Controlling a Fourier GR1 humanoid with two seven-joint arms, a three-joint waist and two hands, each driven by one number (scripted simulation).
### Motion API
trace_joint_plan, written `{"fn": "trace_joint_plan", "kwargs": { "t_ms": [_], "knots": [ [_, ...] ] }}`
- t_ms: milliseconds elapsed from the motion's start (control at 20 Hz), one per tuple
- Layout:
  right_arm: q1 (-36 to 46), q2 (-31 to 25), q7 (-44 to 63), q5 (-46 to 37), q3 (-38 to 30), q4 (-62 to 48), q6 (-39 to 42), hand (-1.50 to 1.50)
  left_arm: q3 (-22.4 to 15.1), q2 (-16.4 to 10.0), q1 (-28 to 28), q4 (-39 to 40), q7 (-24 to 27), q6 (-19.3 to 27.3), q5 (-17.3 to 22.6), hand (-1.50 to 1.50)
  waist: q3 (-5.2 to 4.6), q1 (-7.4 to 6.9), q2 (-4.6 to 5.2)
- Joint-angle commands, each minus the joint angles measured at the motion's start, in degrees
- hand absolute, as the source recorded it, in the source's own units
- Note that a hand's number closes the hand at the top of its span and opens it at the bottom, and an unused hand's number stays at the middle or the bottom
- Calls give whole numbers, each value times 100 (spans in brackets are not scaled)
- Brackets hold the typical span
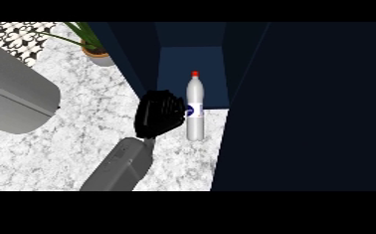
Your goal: Pick up the bottled water, place it into the cabinet and close the cabinet
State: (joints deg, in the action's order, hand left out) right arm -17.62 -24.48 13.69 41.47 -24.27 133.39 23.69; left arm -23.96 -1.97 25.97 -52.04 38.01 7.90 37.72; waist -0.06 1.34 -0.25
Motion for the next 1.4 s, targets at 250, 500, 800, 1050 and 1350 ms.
{"fn": "trace_joint_plan", "kwargs": {
  "t_ms": [250,500,800,1050,1350],
  "knots": [
    [-50,141,692,205,312,1449,-655,150,-433,-572,-1175,-1533,-377,-369,-251,-150,0,-125,-13],
    [85,12,466,-457,602,1409,-327,150,-565,-1101,-1943,-2249,-429,-927,-137,-150,-4,-159,-20],
    [105,-70,897,-273,1481,1620,-634,150,-63,-2075,-2718,-3192,-529,-1067,95,-150,-4,-184,-32],
    [214,199,973,-543,2551,1839,-1004,150,377,-2660,-3340,-3314,-143,-1306,127,-150,-15,-174,-45],
    [1119,123,1174,-1090,3581,1459,-1407,150,582,-3078,-3815,-3765,54,-1209,-124,-150,-23,-261,-48]
  ]
}}
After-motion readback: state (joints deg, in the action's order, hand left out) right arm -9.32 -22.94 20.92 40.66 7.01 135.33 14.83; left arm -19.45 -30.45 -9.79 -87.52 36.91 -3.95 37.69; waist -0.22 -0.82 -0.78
